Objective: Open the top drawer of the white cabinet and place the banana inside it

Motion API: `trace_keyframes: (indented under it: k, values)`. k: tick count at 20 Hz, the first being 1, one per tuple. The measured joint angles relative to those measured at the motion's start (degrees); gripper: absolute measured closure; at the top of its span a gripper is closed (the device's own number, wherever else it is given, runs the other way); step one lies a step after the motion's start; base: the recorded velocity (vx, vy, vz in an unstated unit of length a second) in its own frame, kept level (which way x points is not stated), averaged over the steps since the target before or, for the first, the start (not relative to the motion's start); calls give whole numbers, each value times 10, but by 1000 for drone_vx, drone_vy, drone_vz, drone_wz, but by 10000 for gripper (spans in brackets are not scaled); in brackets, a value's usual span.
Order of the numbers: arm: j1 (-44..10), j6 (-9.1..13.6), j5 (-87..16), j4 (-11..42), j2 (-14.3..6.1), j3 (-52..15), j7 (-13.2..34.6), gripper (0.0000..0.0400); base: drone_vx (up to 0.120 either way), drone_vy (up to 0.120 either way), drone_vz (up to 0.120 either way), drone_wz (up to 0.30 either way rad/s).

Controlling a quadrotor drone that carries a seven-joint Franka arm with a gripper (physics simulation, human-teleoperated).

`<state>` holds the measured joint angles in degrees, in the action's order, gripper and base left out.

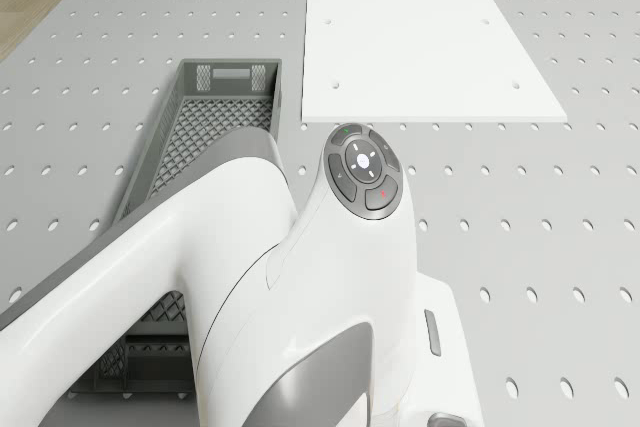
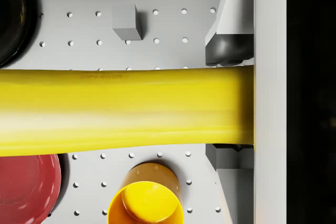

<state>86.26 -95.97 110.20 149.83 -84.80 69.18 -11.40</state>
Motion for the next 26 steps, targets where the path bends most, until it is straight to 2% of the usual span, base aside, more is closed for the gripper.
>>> trace_keyframes:
  k: [6, 11, 17, 26]
  values:
    - [0, -1, 0, 0, -1, 0, 0, 207, -120, 113, 107, 0]
    - [0, -1, -1, 0, -1, 0, 0, 207, -8, 0, 0, 0]
    - [1, -2, -1, 0, -2, 0, 0, 207, -120, 0, 0, 0]
    - [1, -2, -1, 0, -3, 0, -1, 207, -120, 0, 120, 0]
